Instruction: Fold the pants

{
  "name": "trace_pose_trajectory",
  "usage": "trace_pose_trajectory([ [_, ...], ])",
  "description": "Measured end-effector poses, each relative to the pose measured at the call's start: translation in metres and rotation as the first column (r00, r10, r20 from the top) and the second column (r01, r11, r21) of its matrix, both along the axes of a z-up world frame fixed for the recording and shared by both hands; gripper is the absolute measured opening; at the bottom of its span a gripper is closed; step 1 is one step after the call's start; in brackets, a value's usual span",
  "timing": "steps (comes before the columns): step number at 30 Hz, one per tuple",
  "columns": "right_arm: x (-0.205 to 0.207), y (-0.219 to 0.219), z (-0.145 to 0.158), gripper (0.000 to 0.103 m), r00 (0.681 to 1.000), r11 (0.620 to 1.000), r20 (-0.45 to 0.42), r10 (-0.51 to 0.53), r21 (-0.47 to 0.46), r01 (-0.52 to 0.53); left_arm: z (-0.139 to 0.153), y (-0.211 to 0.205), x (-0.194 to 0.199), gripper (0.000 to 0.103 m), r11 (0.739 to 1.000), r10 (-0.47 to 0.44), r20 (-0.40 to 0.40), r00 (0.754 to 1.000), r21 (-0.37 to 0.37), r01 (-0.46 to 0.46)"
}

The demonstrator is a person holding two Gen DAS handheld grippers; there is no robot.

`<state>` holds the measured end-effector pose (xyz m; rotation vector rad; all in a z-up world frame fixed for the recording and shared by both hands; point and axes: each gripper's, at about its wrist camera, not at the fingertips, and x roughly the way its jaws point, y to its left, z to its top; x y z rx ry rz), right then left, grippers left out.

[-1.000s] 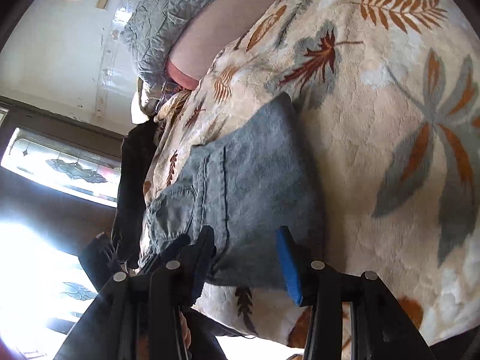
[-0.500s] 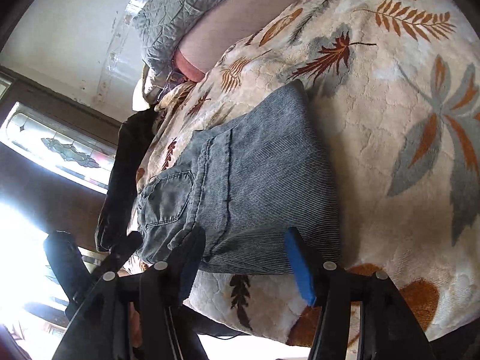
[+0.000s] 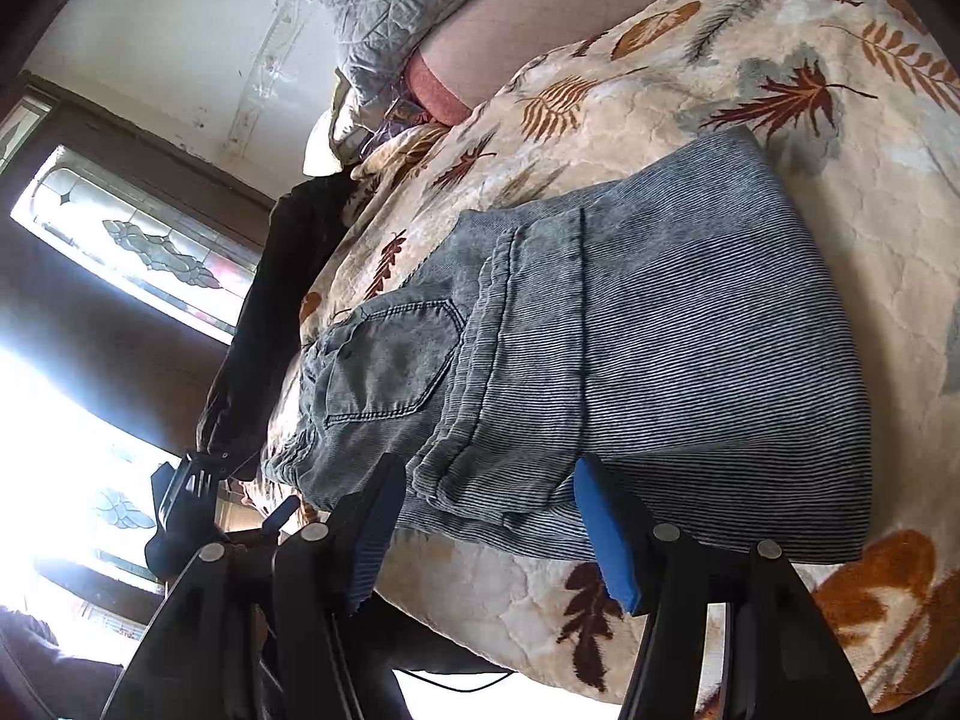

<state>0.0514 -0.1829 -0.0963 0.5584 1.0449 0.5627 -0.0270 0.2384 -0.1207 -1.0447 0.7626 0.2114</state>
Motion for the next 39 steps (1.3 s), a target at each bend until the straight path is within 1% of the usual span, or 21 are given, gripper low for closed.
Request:
trace_pose_trajectory([
  [3,-0.001,0.005,0.001,0.063,1.000,1.000,-0.003,0.001,-0.008,-0.001,-0.004,0.001,0.005,0.093,1.000,0.007,-0.008,1.000,-0.002,-0.007],
  [7,0.000,0.008,0.003,0.063,1.000,1.000,-0.005,-0.001,-0.026,0.001,0.003,0.000,0.017,0.093,0.998,0.011,-0.012,1.000,0.063,-0.010],
  [9,0.001,0.010,0.002,0.063,1.000,0.999,-0.011,-0.001,-0.038,0.001,0.005,-0.003,0.023,0.093,0.995,0.015,-0.035,0.999,0.098,-0.011],
  [11,0.002,0.014,0.003,0.063,1.000,0.998,-0.013,0.001,-0.058,-0.002,0.006,-0.008,0.028,0.089,0.987,0.010,-0.058,0.998,0.159,0.000],
  [13,0.003,0.020,0.004,0.063,1.000,0.997,-0.017,0.005,-0.077,-0.006,0.007,-0.013,0.032,0.070,0.975,0.001,-0.082,0.997,0.221,0.018],
  [14,0.004,0.023,0.005,0.063,1.000,0.996,-0.018,0.005,-0.087,-0.007,0.006,-0.014,0.032,0.065,0.970,0.001,-0.094,0.996,0.240,0.022],
  [15,0.004,0.026,0.006,0.063,1.000,0.995,-0.020,0.006,-0.095,-0.008,0.006,-0.013,0.033,0.061,0.969,0.003,-0.100,0.995,0.247,0.022],
  [17,0.004,0.033,0.007,0.063,1.000,0.994,-0.023,0.017,-0.104,-0.020,0.004,-0.011,0.031,0.059,0.970,0.007,-0.093,0.996,0.242,0.015],
  [18,0.004,0.038,0.008,0.063,0.999,0.993,-0.021,0.024,-0.116,-0.027,0.005,-0.010,0.032,0.055,0.969,0.009,-0.093,0.996,0.246,0.014],
  [19,0.003,0.043,0.009,0.063,0.999,0.991,-0.019,0.032,-0.126,-0.035,0.005,-0.009,0.031,0.048,0.968,0.011,-0.094,0.995,0.252,0.013],
  [20,0.003,0.048,0.010,0.063,0.999,0.990,-0.019,0.042,-0.131,-0.044,0.005,-0.008,0.031,0.045,0.966,0.011,-0.092,0.996,0.257,0.013],
  [22,0.002,0.057,0.014,0.063,0.998,0.988,-0.010,0.058,-0.142,-0.059,0.005,-0.007,0.030,0.031,0.964,-0.003,-0.087,0.996,0.264,0.026],
  [25,0.004,0.071,0.021,0.063,0.997,0.985,0.002,0.080,-0.155,-0.079,0.003,-0.002,0.028,0.025,0.969,-0.007,-0.080,0.997,0.246,0.026],
  [29,0.016,0.098,0.023,0.063,0.994,0.985,-0.022,0.112,-0.133,-0.114,0.004,-0.002,0.026,0.021,0.968,-0.014,-0.069,0.998,0.250,0.031],
  [32,0.028,0.127,0.018,0.063,0.986,0.984,-0.062,0.157,-0.076,-0.161,0.005,-0.003,0.025,0.019,0.965,-0.019,-0.060,0.998,0.259,0.034],
  [33,0.032,0.138,0.015,0.066,0.982,0.982,-0.075,0.176,-0.064,-0.180,0.005,-0.003,0.025,0.019,0.965,-0.021,-0.058,0.998,0.259,0.035],
  [34,0.036,0.149,0.009,0.075,0.976,0.977,-0.093,0.197,-0.064,-0.203,0.005,-0.003,0.025,0.019,0.965,-0.023,-0.055,0.998,0.259,0.036],
  [35,0.041,0.159,0.000,0.080,0.969,0.972,-0.121,0.214,-0.073,-0.224,0.005,-0.003,0.024,0.019,0.965,-0.024,-0.054,0.998,0.259,0.037],
  [36,0.046,0.167,-0.012,0.082,0.963,0.968,-0.161,0.215,-0.098,-0.233,0.005,-0.003,0.024,0.019,0.966,-0.024,-0.053,0.998,0.258,0.036],
  [37,0.049,0.174,-0.021,0.082,0.958,0.962,-0.194,0.212,-0.130,-0.239,0.004,-0.003,0.024,0.019,0.966,-0.023,-0.053,0.998,0.256,0.036],
  [39,0.050,0.186,-0.011,0.083,0.950,0.942,-0.193,0.246,-0.183,-0.281,0.004,-0.002,0.023,0.019,0.966,-0.024,-0.053,0.998,0.256,0.037],
])
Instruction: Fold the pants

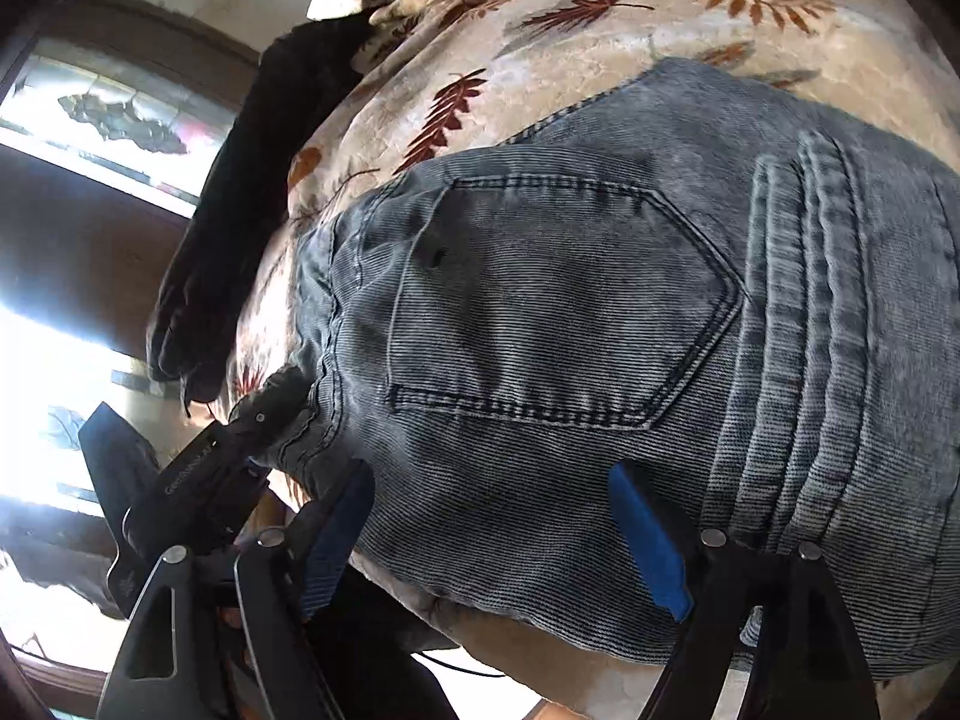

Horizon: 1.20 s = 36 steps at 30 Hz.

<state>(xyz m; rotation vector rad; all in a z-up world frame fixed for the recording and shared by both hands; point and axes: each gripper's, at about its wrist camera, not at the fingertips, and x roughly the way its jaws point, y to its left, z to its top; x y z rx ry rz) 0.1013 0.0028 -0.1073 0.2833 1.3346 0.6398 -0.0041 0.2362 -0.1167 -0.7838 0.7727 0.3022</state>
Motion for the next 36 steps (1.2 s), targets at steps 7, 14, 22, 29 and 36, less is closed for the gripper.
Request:
trace_pose_trajectory([
  [7,0.046,0.016,0.034,0.083,1.000,0.983,-0.016,-0.024,0.180,0.026,-0.002,0.000,0.001,0.019,1.000,0.007,-0.005,1.000,-0.008,-0.007],
  [14,0.085,0.056,-0.031,0.083,0.970,0.973,-0.243,-0.008,0.221,0.064,-0.004,0.002,0.001,0.019,1.000,0.003,-0.003,1.000,-0.014,-0.004],
  [22,0.112,0.102,0.009,0.083,0.991,0.967,-0.119,0.061,0.253,-0.029,-0.004,0.000,0.001,0.019,1.000,0.012,-0.004,1.000,-0.008,-0.013],
  [29,0.122,0.126,0.003,0.084,0.985,0.984,-0.136,0.102,0.158,-0.080,-0.006,0.003,0.000,0.020,0.999,0.008,0.003,1.000,-0.034,-0.008],
  [36,0.128,0.207,0.041,0.084,0.952,0.949,0.028,0.303,-0.096,-0.300,-0.004,0.001,0.002,0.020,1.000,0.008,-0.002,1.000,-0.009,-0.008],
])
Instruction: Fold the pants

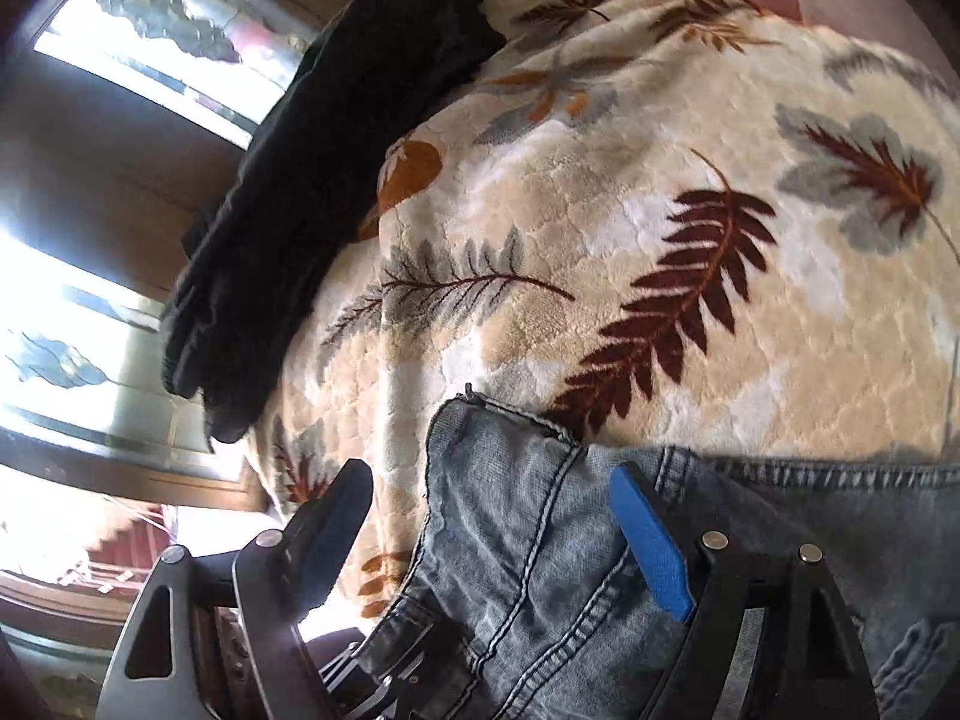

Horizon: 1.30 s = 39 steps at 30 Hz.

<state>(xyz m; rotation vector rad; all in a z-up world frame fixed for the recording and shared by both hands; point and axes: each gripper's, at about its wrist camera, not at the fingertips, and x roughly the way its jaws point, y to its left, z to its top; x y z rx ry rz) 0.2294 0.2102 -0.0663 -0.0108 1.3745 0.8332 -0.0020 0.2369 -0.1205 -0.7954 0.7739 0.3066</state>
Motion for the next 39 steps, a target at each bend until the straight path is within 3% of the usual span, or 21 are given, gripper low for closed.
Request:
trace_pose_trajectory([
  [2,0.000,0.026,0.000,0.078,0.995,0.993,0.056,0.077,-0.095,-0.072,0.000,0.000,0.001,0.020,1.000,-0.001,0.000,1.000,0.004,0.001],
  [4,-0.002,0.049,-0.003,0.057,0.983,0.972,0.092,0.159,-0.186,-0.140,0.000,0.000,0.001,0.020,1.000,-0.003,0.001,1.000,0.008,0.003],
  [9,-0.008,0.092,-0.027,0.052,0.955,0.895,0.085,0.286,-0.380,-0.234,0.002,-0.003,0.002,0.020,1.000,-0.010,-0.001,1.000,0.027,0.011],
  [11,-0.006,0.099,-0.033,0.042,0.950,0.877,0.091,0.297,-0.418,-0.234,0.003,-0.004,0.002,0.020,1.000,-0.012,-0.001,1.000,0.029,0.012],
  [13,-0.004,0.103,-0.042,0.018,0.949,0.860,0.072,0.307,-0.448,-0.244,0.004,-0.005,0.003,0.020,0.999,-0.012,-0.002,1.000,0.032,0.013],
  [16,-0.009,0.101,-0.045,0.015,0.938,0.850,0.093,0.335,-0.461,-0.257,0.005,-0.005,0.003,0.020,0.999,-0.013,-0.001,1.000,0.030,0.013],
  [27,-0.017,0.082,-0.023,0.016,0.951,0.905,0.150,0.272,-0.376,-0.200,0.013,-0.007,0.003,0.019,0.998,-0.025,0.009,1.000,0.064,0.025],
  [29,-0.014,0.073,-0.026,0.025,0.963,0.919,0.136,0.232,-0.356,-0.171,0.013,-0.007,0.003,0.019,0.998,-0.025,0.006,1.000,0.064,0.025],
  [30,-0.012,0.067,-0.027,0.040,0.972,0.931,0.128,0.195,-0.335,-0.143,0.012,-0.007,0.004,0.019,0.998,-0.025,0.004,1.000,0.066,0.025],
  [31,-0.010,0.057,-0.027,0.049,0.980,0.949,0.129,0.153,-0.296,-0.110,0.012,-0.007,0.004,0.019,0.997,-0.025,0.002,1.000,0.067,0.024],
  [34,-0.021,0.017,-0.002,0.049,0.989,0.996,0.146,0.021,-0.089,-0.008,0.011,-0.007,0.005,0.019,0.998,-0.025,0.000,1.000,0.064,0.025],
  [36,-0.035,-0.024,0.009,0.053,0.989,0.995,0.107,-0.098,0.044,0.094,0.010,-0.007,0.005,0.019,0.998,-0.022,-0.003,1.000,0.061,0.022],
  [38,-0.052,-0.069,0.007,0.057,0.976,0.976,0.074,-0.203,0.096,0.196,0.010,-0.007,0.006,0.019,0.998,-0.018,-0.005,1.000,0.062,0.018],
  [39,-0.059,-0.095,-0.001,0.065,0.965,0.962,0.047,-0.259,0.106,0.253,0.010,-0.008,0.006,0.019,0.998,-0.016,-0.006,1.000,0.063,0.016],
])
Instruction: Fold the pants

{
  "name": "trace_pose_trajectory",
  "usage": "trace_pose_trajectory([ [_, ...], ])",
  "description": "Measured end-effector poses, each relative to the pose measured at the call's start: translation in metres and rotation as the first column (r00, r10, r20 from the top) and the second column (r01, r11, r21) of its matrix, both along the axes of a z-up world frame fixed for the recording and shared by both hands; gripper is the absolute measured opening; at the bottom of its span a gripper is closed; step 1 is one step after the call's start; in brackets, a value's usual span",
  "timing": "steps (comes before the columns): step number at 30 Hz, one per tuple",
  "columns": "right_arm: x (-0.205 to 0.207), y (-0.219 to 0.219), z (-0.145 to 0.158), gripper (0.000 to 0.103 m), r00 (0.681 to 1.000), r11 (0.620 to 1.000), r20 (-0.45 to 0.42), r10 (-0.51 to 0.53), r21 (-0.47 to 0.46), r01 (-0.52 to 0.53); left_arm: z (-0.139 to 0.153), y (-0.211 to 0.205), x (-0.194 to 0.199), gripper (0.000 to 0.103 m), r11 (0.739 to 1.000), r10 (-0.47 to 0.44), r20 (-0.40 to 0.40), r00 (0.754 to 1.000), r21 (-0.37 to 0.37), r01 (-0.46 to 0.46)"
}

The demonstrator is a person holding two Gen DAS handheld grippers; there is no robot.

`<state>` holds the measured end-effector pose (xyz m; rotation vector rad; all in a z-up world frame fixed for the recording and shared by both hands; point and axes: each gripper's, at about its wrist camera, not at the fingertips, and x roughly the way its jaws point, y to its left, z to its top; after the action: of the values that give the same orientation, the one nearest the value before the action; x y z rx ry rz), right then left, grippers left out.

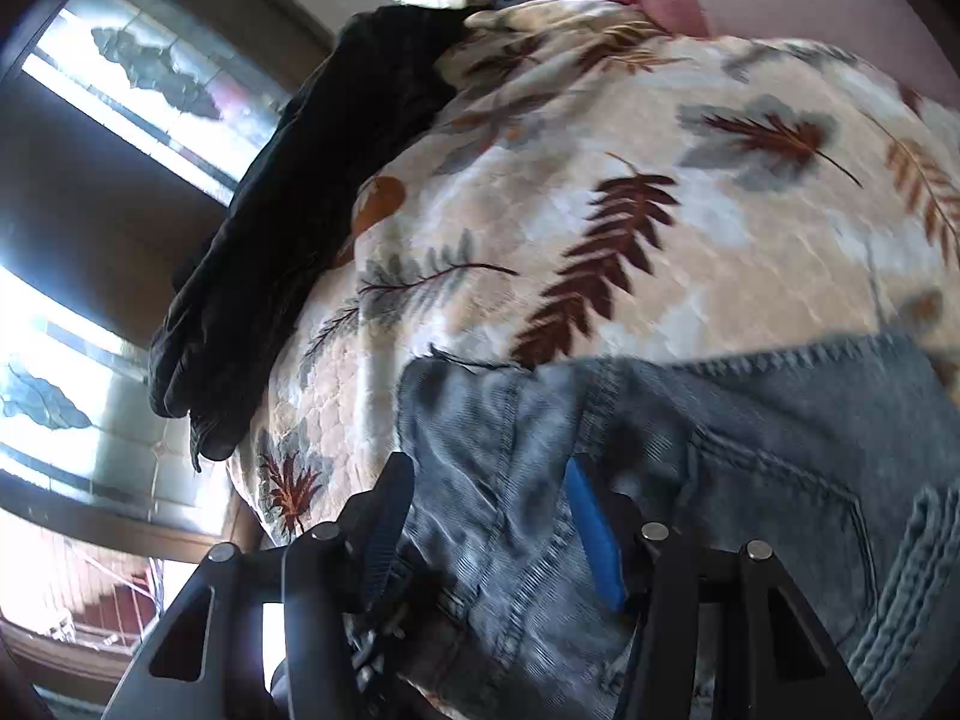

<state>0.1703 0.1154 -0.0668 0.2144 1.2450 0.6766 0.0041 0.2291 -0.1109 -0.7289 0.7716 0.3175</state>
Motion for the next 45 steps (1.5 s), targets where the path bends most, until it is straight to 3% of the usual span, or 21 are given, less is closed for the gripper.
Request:
trace_pose_trajectory([
  [2,-0.007,-0.038,-0.025,0.073,0.991,0.993,-0.061,-0.117,-0.035,0.115,0.000,-0.001,0.000,0.019,1.000,0.004,-0.002,1.000,0.001,-0.004],
  [4,-0.005,-0.048,-0.058,0.078,0.982,0.995,-0.168,-0.082,-0.067,0.071,-0.001,-0.001,0.001,0.019,1.000,0.006,-0.005,1.000,0.002,-0.006],
  [5,-0.007,-0.049,-0.057,0.077,0.989,0.997,-0.132,-0.067,-0.046,0.061,-0.001,-0.001,0.001,0.019,1.000,0.008,-0.006,1.000,0.003,-0.008],
  [7,-0.006,-0.053,-0.045,0.078,0.982,0.997,-0.169,-0.079,-0.024,0.076,-0.001,-0.002,0.000,0.019,1.000,0.010,-0.006,1.000,0.010,-0.010],
  [10,-0.017,-0.067,-0.016,0.078,0.992,0.994,-0.078,-0.095,0.054,0.099,-0.001,-0.003,0.000,0.019,1.000,0.010,-0.007,1.000,0.021,-0.010],
  [12,-0.027,-0.074,-0.022,0.083,0.992,0.993,-0.095,-0.086,0.067,0.092,-0.001,-0.003,0.000,0.019,1.000,0.010,-0.009,1.000,0.025,-0.010],
  [14,-0.033,-0.075,-0.054,0.086,0.982,0.996,-0.165,-0.089,-0.008,0.089,0.000,-0.004,0.000,0.019,1.000,0.010,-0.010,1.000,0.029,-0.010],
  [15,-0.036,-0.073,-0.060,0.086,0.987,0.998,-0.151,-0.057,-0.011,0.056,0.000,-0.005,0.000,0.019,0.999,0.012,-0.012,1.000,0.031,-0.011],
  [17,-0.037,-0.073,-0.048,0.086,0.991,0.999,-0.122,-0.046,-0.013,0.044,0.000,-0.006,0.000,0.019,0.999,0.015,-0.013,1.000,0.037,-0.015],
  [20,-0.041,-0.084,-0.022,0.086,0.993,0.995,-0.107,-0.053,0.083,0.062,0.000,-0.006,0.000,0.019,0.999,0.017,-0.016,1.000,0.044,-0.016],
  [22,-0.049,-0.093,-0.015,0.089,0.996,0.995,-0.068,-0.060,0.075,0.065,0.000,-0.007,0.000,0.019,0.999,0.016,-0.016,1.000,0.050,-0.015],
  [23,-0.051,-0.096,-0.024,0.092,0.993,0.996,-0.100,-0.059,0.065,0.066,0.000,-0.008,0.000,0.019,0.999,0.017,-0.016,1.000,0.051,-0.016],
  [25,-0.053,-0.091,-0.061,0.097,0.970,0.999,-0.243,-0.028,0.019,0.034,0.000,-0.008,0.000,0.019,0.998,0.018,-0.018,1.000,0.053,-0.017],
  [27,-0.055,-0.092,-0.053,0.098,0.982,0.999,-0.188,-0.018,0.040,0.026,0.000,-0.008,0.000,0.019,0.998,0.020,-0.018,1.000,0.058,-0.019],
  [30,-0.055,-0.109,-0.031,0.098,0.986,0.986,-0.156,-0.057,0.147,0.080,0.000,-0.008,-0.001,0.019,0.998,0.017,-0.015,1.000,0.062,-0.016],
  [33,-0.056,-0.134,-0.027,0.098,0.986,0.979,-0.129,-0.106,0.159,0.126,0.001,-0.007,-0.001,0.019,0.998,0.021,-0.013,1.000,0.062,-0.020],
  [36,-0.045,-0.152,-0.070,0.098,0.943,0.962,-0.313,-0.116,0.200,0.184,0.004,-0.010,0.001,0.019,0.997,0.035,-0.016,0.999,0.076,-0.034],
  [39,-0.032,-0.165,-0.063,0.098,0.916,0.926,-0.387,-0.106,0.296,0.232,0.008,-0.015,0.004,0.019,0.993,0.045,-0.030,0.999,0.112,-0.041],
  [41,-0.032,-0.175,-0.043,0.098,0.936,0.897,-0.343,-0.083,0.384,0.220,0.016,-0.019,0.004,0.019,0.989,0.048,-0.029,0.998,0.139,-0.044],
  [43,-0.038,-0.197,-0.025,0.098,0.956,0.893,-0.264,-0.131,0.386,0.229,0.033,-0.030,0.003,0.019,0.978,0.035,-0.004,0.999,0.206,-0.033],
  [45,-0.049,-0.229,-0.021,0.098,0.953,0.872,-0.236,-0.190,0.405,0.274,0.053,-0.047,0.005,0.019,0.961,-0.003,0.026,1.000,0.277,-0.004],
])
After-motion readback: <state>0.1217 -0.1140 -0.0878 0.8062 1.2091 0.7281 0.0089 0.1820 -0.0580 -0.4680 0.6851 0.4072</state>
